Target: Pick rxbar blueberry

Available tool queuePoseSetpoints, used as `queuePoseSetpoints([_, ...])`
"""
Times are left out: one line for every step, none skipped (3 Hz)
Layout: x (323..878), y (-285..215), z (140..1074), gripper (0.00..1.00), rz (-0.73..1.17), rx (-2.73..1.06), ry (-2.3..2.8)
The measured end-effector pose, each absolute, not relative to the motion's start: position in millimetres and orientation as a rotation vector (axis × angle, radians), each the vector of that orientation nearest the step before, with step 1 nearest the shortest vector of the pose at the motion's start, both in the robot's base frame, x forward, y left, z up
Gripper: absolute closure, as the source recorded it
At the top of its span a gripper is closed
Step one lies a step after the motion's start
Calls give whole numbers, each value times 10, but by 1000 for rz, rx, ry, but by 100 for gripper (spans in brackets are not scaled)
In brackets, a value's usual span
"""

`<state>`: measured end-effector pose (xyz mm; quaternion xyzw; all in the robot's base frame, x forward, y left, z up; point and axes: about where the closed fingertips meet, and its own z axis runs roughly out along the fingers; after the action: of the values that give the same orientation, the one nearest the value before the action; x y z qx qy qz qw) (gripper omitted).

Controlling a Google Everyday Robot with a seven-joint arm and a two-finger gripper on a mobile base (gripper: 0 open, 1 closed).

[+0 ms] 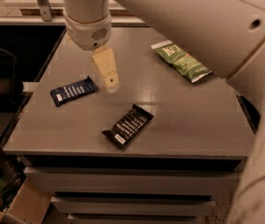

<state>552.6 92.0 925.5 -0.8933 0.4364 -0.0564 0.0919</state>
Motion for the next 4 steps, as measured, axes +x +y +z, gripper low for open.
queuePoseSetpoints([5614, 1162, 9020, 0, -198, -2674, 1333])
queuePoseSetpoints([5674, 1349, 8766, 0, -204, -2685, 1390])
queuePoseSetpoints([5708, 1519, 8546, 0, -167, -2691, 1425])
queuePoseSetpoints([5730, 1690, 8375, 0, -102, -2695, 1422])
